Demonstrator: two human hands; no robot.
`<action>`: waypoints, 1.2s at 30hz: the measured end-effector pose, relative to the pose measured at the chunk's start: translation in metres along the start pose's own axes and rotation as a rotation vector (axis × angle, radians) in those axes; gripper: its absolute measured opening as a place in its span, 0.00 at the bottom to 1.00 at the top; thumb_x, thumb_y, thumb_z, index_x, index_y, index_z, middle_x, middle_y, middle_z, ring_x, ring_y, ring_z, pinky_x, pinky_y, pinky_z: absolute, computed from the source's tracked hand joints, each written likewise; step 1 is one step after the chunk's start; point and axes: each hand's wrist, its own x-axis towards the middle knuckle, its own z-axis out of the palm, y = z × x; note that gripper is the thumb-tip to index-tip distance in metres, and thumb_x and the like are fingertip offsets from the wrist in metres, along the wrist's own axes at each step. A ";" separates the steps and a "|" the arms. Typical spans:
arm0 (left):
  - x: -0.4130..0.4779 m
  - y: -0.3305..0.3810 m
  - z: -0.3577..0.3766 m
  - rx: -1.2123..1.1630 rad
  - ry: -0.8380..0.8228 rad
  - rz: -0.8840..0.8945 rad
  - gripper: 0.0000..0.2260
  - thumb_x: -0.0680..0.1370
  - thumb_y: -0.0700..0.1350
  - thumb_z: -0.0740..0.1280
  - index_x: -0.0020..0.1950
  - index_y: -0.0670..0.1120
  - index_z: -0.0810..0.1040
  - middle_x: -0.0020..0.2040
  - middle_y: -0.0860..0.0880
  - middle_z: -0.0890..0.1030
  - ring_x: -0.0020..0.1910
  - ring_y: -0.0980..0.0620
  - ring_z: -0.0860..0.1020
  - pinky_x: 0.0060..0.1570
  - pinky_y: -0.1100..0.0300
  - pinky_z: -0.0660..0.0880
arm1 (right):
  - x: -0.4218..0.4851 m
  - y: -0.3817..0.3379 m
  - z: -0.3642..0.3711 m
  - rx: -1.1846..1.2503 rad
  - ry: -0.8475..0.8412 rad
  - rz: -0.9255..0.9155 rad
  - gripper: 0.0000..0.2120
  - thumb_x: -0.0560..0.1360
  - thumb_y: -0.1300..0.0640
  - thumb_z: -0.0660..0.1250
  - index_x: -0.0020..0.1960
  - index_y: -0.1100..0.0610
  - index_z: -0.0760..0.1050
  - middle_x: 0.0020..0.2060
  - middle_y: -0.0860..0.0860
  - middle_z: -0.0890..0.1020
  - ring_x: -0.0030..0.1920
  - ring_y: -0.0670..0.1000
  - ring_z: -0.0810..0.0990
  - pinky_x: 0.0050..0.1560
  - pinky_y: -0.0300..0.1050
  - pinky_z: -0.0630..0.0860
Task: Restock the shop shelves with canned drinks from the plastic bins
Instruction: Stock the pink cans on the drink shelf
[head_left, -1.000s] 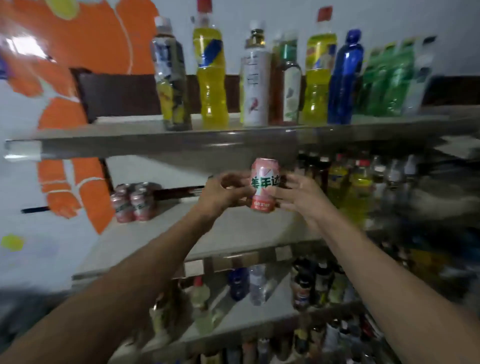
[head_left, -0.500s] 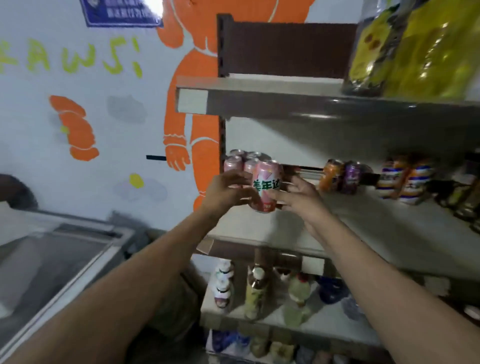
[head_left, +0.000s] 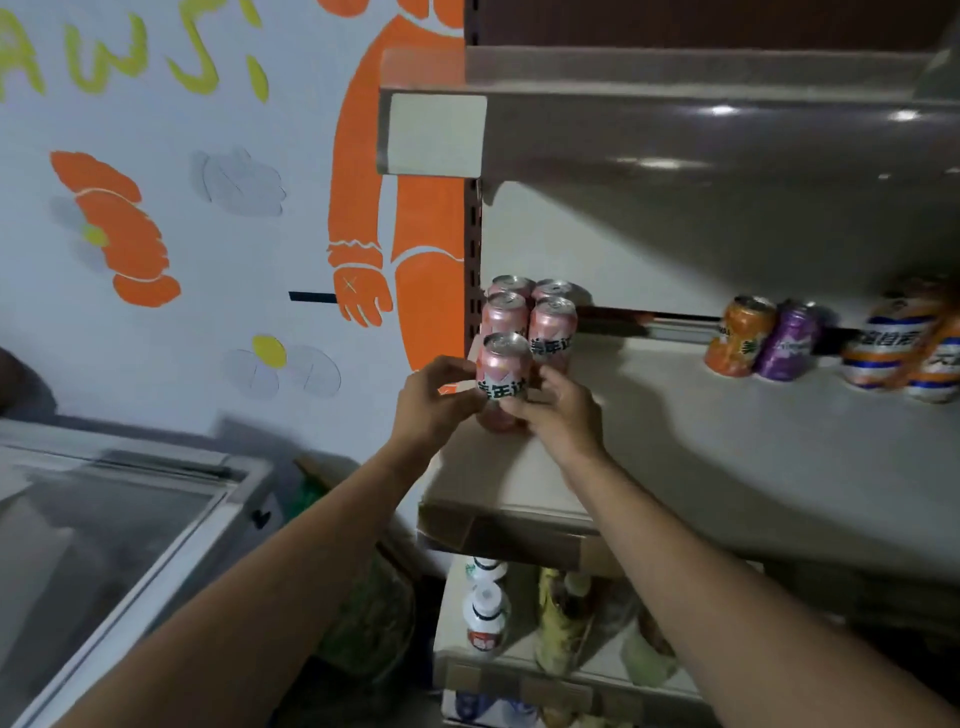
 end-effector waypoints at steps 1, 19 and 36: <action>0.007 -0.002 0.002 0.005 0.006 0.002 0.14 0.69 0.38 0.75 0.54 0.42 0.82 0.53 0.45 0.85 0.53 0.50 0.83 0.49 0.53 0.81 | 0.009 0.004 0.003 -0.021 0.015 -0.019 0.38 0.57 0.45 0.80 0.66 0.51 0.78 0.50 0.47 0.85 0.54 0.49 0.84 0.60 0.58 0.79; 0.052 -0.015 0.005 0.015 0.010 -0.050 0.12 0.74 0.33 0.73 0.55 0.45 0.81 0.56 0.47 0.84 0.57 0.44 0.82 0.58 0.42 0.80 | 0.054 0.013 0.023 -0.172 0.161 -0.075 0.31 0.64 0.53 0.82 0.66 0.50 0.78 0.59 0.52 0.83 0.57 0.51 0.81 0.60 0.48 0.77; -0.039 0.136 0.172 -0.161 -0.282 0.099 0.16 0.67 0.41 0.68 0.53 0.53 0.81 0.52 0.45 0.85 0.53 0.43 0.83 0.55 0.47 0.80 | -0.030 -0.034 -0.200 0.130 0.301 -0.079 0.24 0.71 0.64 0.77 0.65 0.58 0.78 0.56 0.52 0.82 0.59 0.51 0.81 0.55 0.38 0.77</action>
